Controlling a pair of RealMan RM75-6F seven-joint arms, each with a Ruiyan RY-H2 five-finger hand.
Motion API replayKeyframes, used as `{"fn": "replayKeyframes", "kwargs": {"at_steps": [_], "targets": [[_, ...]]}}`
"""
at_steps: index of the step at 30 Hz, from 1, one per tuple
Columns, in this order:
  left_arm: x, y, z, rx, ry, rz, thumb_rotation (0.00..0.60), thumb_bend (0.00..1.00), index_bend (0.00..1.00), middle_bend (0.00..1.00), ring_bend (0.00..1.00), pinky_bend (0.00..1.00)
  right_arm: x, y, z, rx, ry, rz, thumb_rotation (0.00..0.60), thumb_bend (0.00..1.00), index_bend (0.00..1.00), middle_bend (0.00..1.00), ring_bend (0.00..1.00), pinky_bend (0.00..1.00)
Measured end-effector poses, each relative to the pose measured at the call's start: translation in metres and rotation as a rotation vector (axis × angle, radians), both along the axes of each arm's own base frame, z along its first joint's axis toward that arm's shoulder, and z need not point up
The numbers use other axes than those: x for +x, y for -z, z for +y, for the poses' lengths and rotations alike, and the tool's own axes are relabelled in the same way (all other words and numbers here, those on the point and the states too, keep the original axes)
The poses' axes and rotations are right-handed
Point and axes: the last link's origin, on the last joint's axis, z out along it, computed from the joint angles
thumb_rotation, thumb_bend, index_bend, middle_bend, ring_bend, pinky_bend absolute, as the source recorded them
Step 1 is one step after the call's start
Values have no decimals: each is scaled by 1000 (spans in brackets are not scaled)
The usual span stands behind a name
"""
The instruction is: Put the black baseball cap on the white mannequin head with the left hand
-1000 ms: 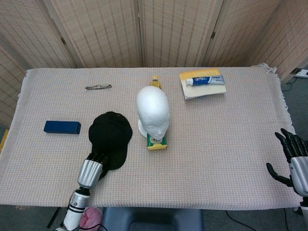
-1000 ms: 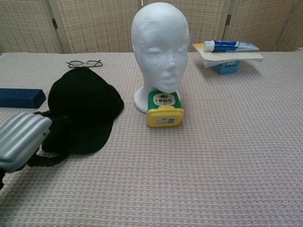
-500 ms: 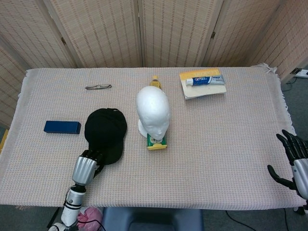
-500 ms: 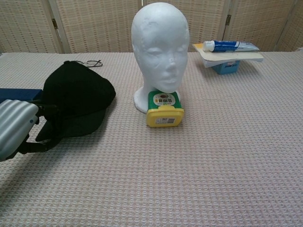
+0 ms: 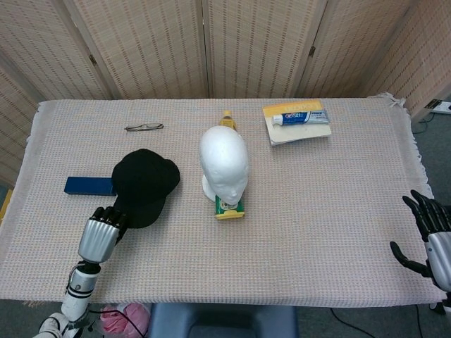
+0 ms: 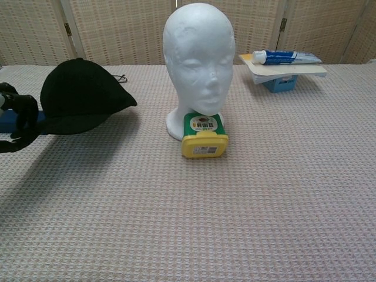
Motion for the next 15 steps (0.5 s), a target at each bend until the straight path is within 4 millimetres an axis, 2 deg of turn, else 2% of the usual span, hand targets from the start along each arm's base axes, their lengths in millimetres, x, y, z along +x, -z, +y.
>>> {"fn": "replayKeyframes", "kwargs": {"at_steps": [9, 15], "targets": [[3, -36, 3, 81, 45, 74, 600, 395, 656, 726, 551, 612, 1, 2, -1, 4, 0, 4, 600, 268, 0, 0, 0, 0], [10, -56, 2, 154, 46, 52, 600, 395, 659, 733, 555, 618, 1, 3, -1, 8, -1, 6, 600, 268, 0, 0, 0, 0]]}}
